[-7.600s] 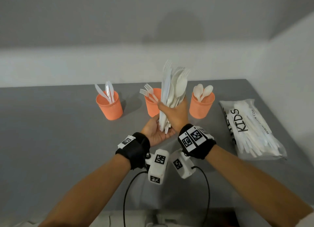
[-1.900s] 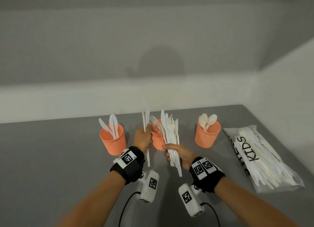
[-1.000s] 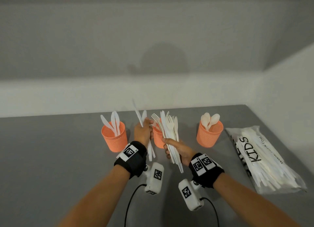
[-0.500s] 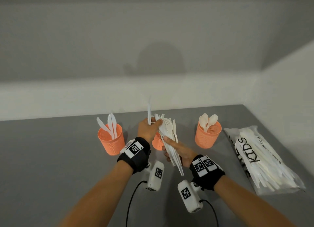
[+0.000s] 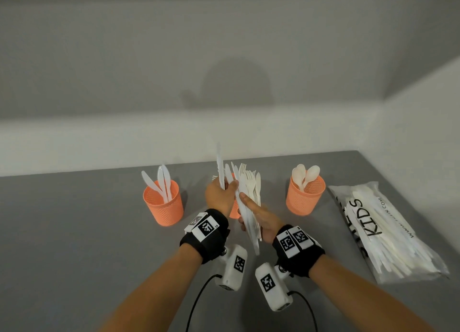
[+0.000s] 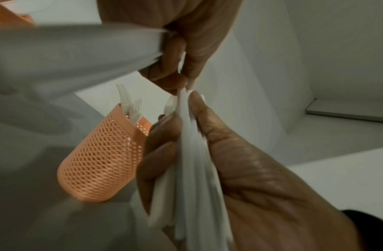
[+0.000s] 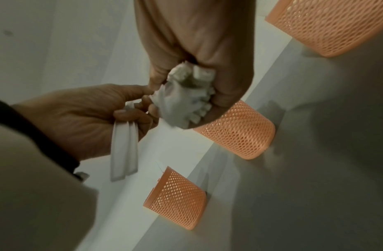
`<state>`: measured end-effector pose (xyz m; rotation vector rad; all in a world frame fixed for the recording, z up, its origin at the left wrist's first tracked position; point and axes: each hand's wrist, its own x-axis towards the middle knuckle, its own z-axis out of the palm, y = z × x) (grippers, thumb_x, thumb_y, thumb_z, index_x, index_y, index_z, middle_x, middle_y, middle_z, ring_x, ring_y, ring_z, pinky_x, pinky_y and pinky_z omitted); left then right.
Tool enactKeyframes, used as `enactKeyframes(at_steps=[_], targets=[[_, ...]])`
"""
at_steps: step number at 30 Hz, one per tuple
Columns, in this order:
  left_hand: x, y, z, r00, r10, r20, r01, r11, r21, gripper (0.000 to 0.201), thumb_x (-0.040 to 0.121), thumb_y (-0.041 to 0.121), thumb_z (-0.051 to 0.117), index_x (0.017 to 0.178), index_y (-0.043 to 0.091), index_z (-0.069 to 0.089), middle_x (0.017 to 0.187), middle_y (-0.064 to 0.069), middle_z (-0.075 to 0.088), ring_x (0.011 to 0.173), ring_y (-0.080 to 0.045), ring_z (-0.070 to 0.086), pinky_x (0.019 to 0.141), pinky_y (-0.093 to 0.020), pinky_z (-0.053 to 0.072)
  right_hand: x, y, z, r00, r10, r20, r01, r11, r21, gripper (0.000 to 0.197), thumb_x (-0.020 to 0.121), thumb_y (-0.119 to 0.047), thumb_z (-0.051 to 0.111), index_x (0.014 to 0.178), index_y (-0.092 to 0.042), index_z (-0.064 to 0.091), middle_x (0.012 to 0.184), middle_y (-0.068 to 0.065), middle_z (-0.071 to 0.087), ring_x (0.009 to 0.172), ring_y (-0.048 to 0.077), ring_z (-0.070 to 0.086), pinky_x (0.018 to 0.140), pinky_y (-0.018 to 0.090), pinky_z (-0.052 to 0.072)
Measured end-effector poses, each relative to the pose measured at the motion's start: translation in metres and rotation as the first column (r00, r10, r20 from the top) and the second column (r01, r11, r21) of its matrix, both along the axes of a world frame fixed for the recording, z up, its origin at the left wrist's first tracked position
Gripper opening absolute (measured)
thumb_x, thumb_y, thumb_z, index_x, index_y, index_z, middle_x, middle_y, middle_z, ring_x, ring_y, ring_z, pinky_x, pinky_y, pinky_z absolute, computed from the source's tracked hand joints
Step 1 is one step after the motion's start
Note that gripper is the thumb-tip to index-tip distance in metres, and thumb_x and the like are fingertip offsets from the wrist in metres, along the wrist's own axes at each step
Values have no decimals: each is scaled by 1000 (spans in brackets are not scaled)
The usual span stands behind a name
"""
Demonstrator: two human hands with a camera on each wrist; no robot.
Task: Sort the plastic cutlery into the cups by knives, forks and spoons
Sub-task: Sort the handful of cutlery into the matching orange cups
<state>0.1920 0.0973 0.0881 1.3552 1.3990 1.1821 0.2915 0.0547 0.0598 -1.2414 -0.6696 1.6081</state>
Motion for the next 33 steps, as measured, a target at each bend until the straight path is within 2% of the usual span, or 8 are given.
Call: enactKeyframes(at_steps=[2, 6, 12, 16, 21, 26, 31, 33], targets=[[-2, 1, -3, 999, 3, -47, -3, 1000, -1, 22, 90, 11, 54, 68, 9, 55, 60, -3, 55, 60, -20, 54, 60, -27, 44, -1, 0, 1, 1000, -13, 3, 13, 1000, 12, 34, 90, -36, 57, 113, -11, 57, 50, -3, 62, 44, 11, 57, 44, 23, 48], [-9, 6, -5, 997, 65, -30, -65, 998, -8, 18, 96, 20, 44, 92, 5, 53, 86, -15, 62, 81, -30, 62, 78, -40, 52, -3, 1, 7, 1000, 24, -7, -24, 998, 50, 21, 91, -36, 54, 101, -19, 61, 56, -3, 64, 48, 10, 60, 45, 21, 49], [-57, 35, 14, 937, 275, 214, -263, 961, -85, 20, 96, 29, 45, 87, 12, 48, 64, 0, 46, 57, -16, 47, 65, -32, 45, -3, 7, 6, 998, 37, -46, -35, 998, 55, 10, 89, -36, 57, 90, -26, 57, 66, 0, 43, 42, 5, 45, 40, 17, 41], [-92, 59, 46, 826, 368, 427, -377, 924, -66, 23, 94, 29, 52, 85, 8, 48, 57, -2, 38, 32, -7, 37, 41, -21, 41, -3, 8, 8, 991, 123, -49, -120, 991, 62, 22, 88, -39, 57, 108, -29, 60, 65, -2, 44, 42, 3, 42, 39, 15, 37], [-129, 86, 70, 869, 435, 236, -485, 846, 223, 32, 83, 41, 65, 69, 20, 45, 61, -5, 45, 48, -19, 43, 37, -17, 41, 1, 14, 9, 983, 181, -9, -180, 981, 70, 39, 85, -42, 55, 122, -27, 56, 86, 0, 61, 48, 3, 44, 43, 14, 37], [-140, 100, 30, 879, 454, 144, -473, 868, 154, 37, 83, 46, 62, 65, 20, 44, 60, -2, 44, 59, -23, 47, 50, -20, 43, 7, 21, 11, 990, 140, -35, -139, 990, 15, 21, 86, -38, 55, 100, -22, 59, 70, -1, 55, 46, 3, 47, 43, 13, 38], [-135, 94, -17, 897, 432, 96, -440, 894, 90, 34, 89, 37, 57, 83, 5, 51, 59, -4, 51, 49, -14, 52, 49, -14, 44, 3, 22, 8, 992, 124, 32, -124, 992, -11, 51, 68, -45, 65, 109, -15, 59, 58, -3, 48, 46, 5, 43, 41, 15, 38], [-136, 90, -26, 916, 401, 19, -401, 911, 99, 26, 90, 31, 57, 88, 6, 51, 60, -4, 54, 49, -10, 54, 52, -13, 46, 0, 22, 6, 992, 124, 18, -124, 992, -3, 48, 74, -41, 63, 111, -10, 57, 57, -3, 47, 46, 6, 45, 42, 16, 39]])
